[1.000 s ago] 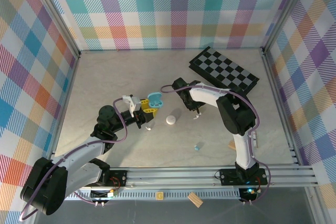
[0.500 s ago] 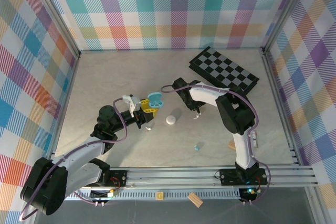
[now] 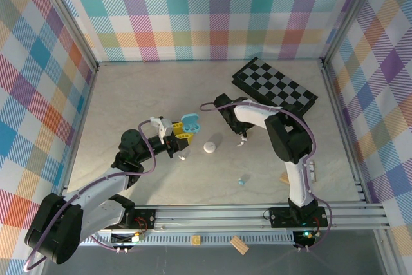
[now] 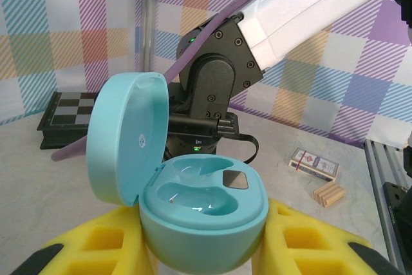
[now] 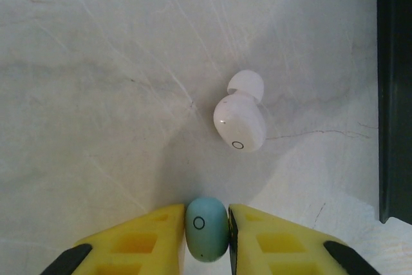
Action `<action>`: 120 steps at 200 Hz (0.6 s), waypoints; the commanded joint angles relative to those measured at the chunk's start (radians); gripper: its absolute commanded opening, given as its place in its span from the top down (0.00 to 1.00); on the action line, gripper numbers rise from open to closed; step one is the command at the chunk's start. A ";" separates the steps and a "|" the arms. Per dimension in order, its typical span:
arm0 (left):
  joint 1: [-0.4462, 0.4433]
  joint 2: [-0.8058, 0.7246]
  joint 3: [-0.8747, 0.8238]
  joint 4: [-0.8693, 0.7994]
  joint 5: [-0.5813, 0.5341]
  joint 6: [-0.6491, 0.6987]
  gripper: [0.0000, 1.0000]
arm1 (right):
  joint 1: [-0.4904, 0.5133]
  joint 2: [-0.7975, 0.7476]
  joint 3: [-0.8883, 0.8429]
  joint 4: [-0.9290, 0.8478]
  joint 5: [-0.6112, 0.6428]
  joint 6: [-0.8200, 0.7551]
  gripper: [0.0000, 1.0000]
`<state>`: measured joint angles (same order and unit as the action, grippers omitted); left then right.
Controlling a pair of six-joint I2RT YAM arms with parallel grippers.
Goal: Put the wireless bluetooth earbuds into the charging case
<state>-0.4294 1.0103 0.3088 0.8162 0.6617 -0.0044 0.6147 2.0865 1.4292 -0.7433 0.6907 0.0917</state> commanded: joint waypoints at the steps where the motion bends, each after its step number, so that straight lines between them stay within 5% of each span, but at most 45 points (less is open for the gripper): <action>1: 0.009 -0.009 -0.001 0.061 0.021 -0.002 0.73 | -0.011 0.017 0.016 -0.022 0.009 0.002 0.74; 62: 0.009 -0.011 -0.002 0.058 0.024 -0.002 0.73 | -0.021 0.010 0.009 -0.013 -0.009 0.000 0.78; 120: 0.010 0.006 0.008 0.052 0.011 0.012 0.73 | -0.049 -0.178 -0.093 0.063 -0.198 0.078 0.79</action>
<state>-0.4294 1.0103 0.3088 0.8162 0.6640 -0.0040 0.5858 2.0304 1.3853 -0.7094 0.6086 0.1070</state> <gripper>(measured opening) 0.333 0.212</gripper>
